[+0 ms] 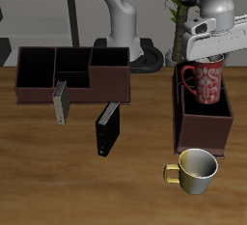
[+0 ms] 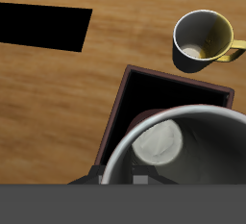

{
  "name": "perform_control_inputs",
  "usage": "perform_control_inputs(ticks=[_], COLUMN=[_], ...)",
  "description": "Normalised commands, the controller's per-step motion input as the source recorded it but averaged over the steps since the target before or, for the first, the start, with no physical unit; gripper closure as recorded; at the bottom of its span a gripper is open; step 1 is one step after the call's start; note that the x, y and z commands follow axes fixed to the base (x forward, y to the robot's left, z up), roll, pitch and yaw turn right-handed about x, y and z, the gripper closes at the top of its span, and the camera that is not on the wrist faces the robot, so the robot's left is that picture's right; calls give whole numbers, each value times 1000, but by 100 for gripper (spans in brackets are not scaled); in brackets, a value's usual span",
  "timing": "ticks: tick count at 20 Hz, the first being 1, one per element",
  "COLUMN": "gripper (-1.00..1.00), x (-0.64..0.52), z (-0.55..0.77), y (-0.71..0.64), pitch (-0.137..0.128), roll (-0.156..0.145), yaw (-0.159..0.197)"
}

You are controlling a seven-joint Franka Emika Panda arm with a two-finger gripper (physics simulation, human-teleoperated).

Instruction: Place the red mug into the left desk caddy's right compartment

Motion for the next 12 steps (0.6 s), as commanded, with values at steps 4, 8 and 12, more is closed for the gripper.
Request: perform_control_inputs(ticks=[4, 8, 12], gripper=[100, 100, 100], x=[11, 115, 20], z=[-114, -271, -193], y=[202, 83, 35], pitch=[14, 40, 21], roll=[28, 10, 10], yaw=[3, 10, 11])
